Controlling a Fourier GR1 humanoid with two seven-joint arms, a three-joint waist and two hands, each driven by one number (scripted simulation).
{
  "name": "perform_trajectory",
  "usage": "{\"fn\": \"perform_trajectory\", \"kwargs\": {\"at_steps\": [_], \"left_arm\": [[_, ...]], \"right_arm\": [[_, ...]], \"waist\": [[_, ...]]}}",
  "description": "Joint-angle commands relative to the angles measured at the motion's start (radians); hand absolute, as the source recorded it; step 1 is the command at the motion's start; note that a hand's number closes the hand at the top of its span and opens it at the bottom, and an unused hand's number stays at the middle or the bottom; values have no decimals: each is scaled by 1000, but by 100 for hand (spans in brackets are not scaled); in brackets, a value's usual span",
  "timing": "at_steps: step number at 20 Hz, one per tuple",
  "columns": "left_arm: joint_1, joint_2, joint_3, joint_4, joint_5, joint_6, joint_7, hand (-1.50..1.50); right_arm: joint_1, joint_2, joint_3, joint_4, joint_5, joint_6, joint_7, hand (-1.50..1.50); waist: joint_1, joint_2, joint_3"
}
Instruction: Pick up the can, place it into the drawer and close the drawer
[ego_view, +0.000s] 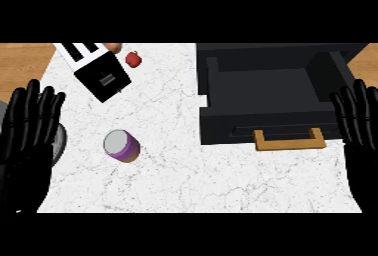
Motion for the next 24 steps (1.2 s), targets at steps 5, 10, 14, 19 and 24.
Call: {"fn": "perform_trajectory", "kwargs": {"at_steps": [5, 10, 14, 19, 24], "left_arm": [[33, -90, -73, 25, -213, 200, -22, -150], [172, -92, -50, -7, -192, 369, 269, -150], [189, -92, -69, -105, -251, 383, 395, -150], [139, -93, -108, -117, -291, 422, 454, -150], [85, -77, -17, -61, -249, 373, 450, -150]], "right_arm": [[66, 23, -17, -25, -23, 12, -68, -150], [62, 36, -64, 67, -11, -77, 143, -150], [17, 34, -50, 47, 34, -113, 230, -150], [83, 35, -94, 45, -18, -57, 153, -150], [76, 25, -134, 75, -41, -27, 130, -150]], "waist": [[28, -6, -27], [45, -4, -27], [39, -6, -28], [33, -6, -28], [33, -5, -28]]}}
